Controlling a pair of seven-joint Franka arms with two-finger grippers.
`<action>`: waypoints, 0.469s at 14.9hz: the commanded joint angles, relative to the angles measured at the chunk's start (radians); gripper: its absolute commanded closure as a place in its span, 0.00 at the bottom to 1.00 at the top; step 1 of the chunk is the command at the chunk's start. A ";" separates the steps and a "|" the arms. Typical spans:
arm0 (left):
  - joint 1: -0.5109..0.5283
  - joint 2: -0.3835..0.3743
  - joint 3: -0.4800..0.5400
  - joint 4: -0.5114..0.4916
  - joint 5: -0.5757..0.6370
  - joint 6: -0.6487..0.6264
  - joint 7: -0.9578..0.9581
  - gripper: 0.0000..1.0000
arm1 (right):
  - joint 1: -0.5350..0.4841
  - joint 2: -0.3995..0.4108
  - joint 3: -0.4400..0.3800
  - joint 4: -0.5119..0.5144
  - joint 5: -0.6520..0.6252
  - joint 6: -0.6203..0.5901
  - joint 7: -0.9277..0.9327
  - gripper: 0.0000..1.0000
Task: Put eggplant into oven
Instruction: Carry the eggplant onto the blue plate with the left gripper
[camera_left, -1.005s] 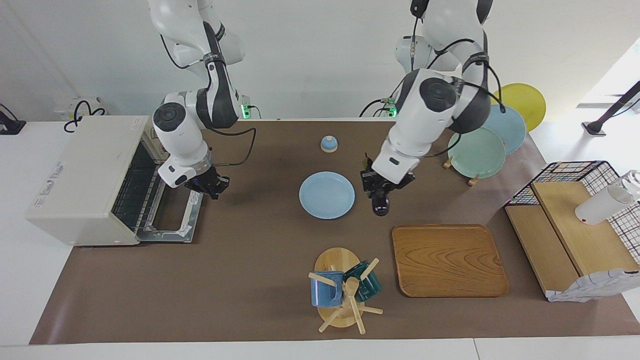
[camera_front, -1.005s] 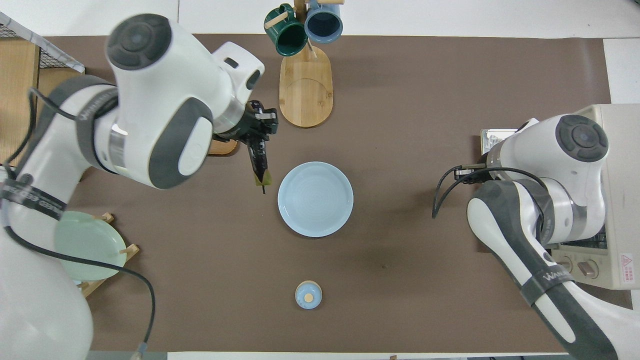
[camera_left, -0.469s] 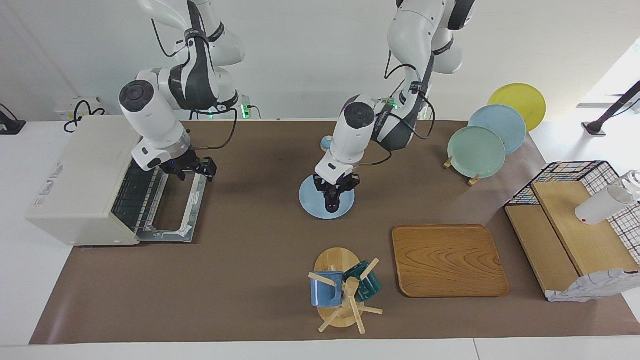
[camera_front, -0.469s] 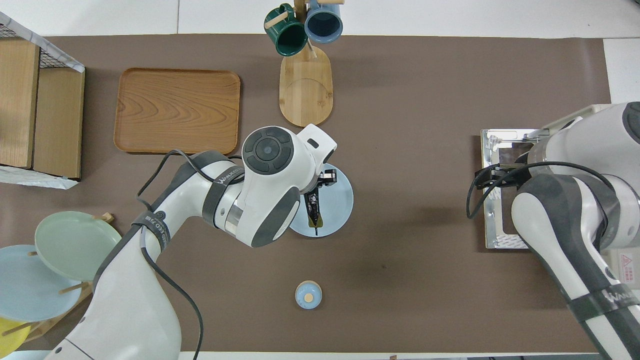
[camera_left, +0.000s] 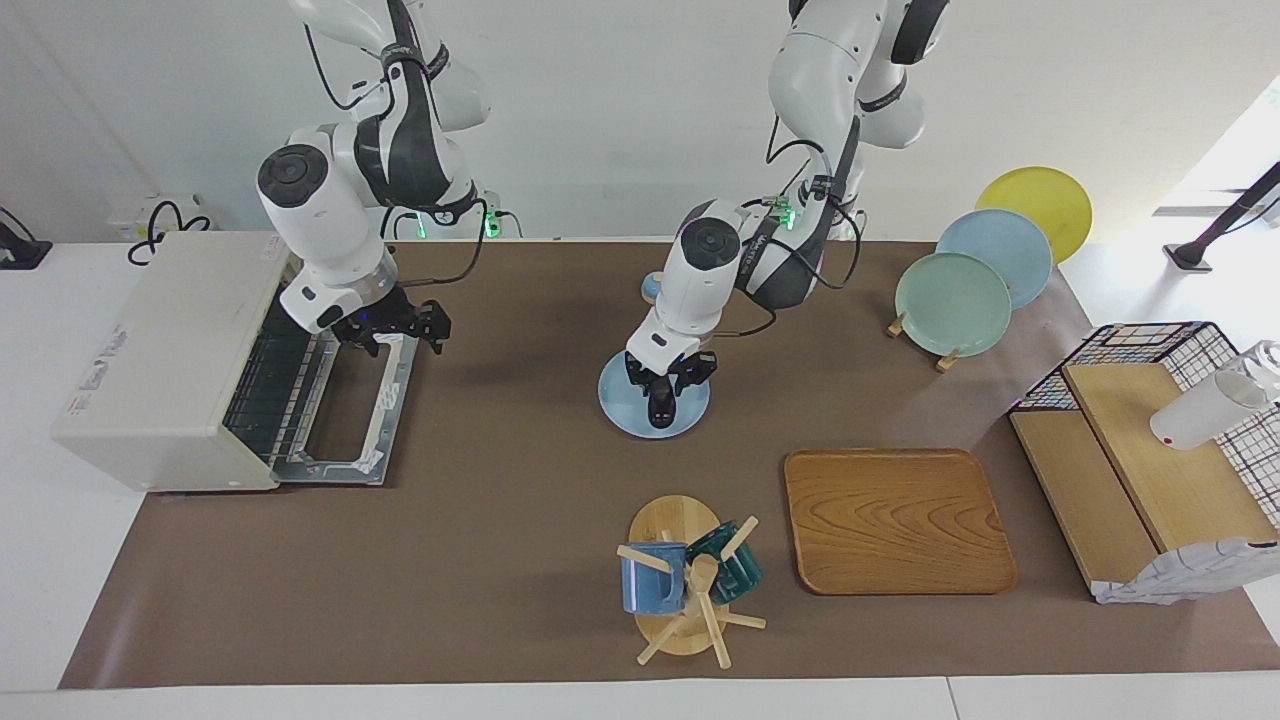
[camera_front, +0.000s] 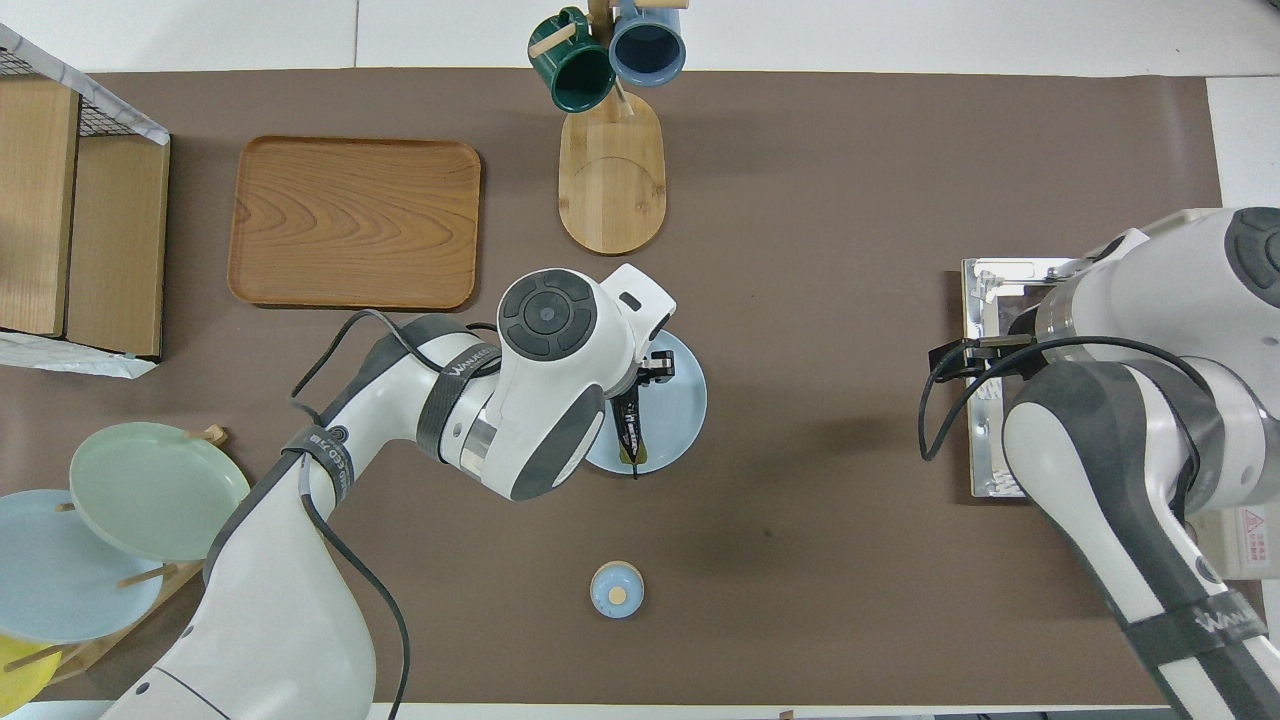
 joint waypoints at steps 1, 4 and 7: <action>0.022 -0.075 0.022 -0.021 0.001 -0.049 0.046 0.00 | 0.036 0.006 0.001 0.032 0.026 -0.002 -0.020 0.00; 0.135 -0.150 0.020 0.049 -0.001 -0.237 0.164 0.00 | 0.141 0.056 0.009 0.133 0.027 -0.006 0.063 0.00; 0.280 -0.184 0.022 0.143 -0.001 -0.398 0.316 0.00 | 0.319 0.174 0.013 0.267 0.024 0.021 0.319 0.00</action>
